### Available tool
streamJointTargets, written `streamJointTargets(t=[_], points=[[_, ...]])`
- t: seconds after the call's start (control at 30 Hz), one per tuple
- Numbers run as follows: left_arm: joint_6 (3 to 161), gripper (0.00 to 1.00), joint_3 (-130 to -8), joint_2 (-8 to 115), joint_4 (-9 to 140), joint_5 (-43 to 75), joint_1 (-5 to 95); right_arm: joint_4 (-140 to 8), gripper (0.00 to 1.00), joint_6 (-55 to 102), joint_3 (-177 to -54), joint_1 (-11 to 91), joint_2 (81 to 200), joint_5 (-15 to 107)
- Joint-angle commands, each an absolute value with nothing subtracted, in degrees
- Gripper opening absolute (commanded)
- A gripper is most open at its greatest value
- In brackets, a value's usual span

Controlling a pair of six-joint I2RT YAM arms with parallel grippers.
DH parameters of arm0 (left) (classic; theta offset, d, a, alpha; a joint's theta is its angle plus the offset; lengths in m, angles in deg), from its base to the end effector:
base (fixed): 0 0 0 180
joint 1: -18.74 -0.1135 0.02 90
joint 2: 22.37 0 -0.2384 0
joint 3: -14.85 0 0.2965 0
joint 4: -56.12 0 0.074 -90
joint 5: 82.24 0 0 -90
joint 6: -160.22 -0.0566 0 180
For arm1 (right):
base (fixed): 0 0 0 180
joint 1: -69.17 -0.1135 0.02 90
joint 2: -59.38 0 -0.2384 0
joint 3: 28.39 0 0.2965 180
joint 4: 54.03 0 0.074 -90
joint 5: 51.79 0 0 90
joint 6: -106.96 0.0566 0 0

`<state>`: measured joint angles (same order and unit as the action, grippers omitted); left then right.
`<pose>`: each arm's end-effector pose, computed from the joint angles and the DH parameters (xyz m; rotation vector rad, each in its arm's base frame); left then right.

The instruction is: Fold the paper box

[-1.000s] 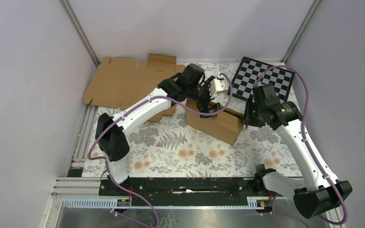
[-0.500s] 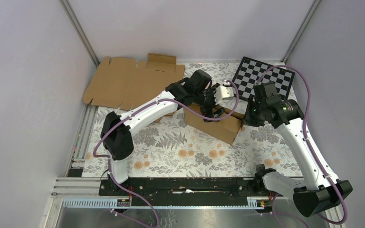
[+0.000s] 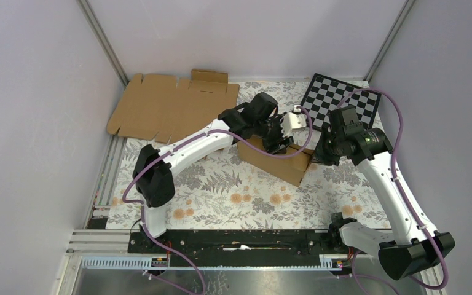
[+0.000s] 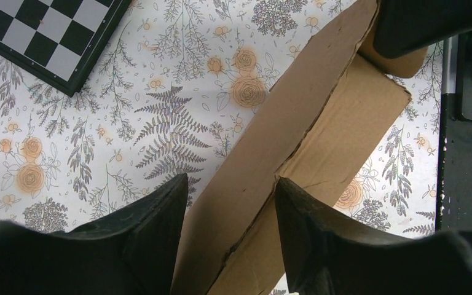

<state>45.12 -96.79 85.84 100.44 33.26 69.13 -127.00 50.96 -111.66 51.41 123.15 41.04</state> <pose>0.2905 -0.3892 0.2758 1.5933 1.6704 -0.7366 0.2580 0.0856 0.3214 0.3404 2.5335 0.4250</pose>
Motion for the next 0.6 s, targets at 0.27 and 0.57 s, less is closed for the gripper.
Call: streamJointTargets(t=[0.27, 0.57], points=[[43.4, 0.49, -95.3, 89.4, 99.5, 29.6, 69.5, -124.7, 0.07, 58.1, -113.2, 52.9, 120.6, 48.9], [43.2, 0.47, -95.0, 89.4, 99.6, 29.8, 69.5, -124.6, 0.06, 58.3, -112.5, 53.2, 119.6, 48.4]])
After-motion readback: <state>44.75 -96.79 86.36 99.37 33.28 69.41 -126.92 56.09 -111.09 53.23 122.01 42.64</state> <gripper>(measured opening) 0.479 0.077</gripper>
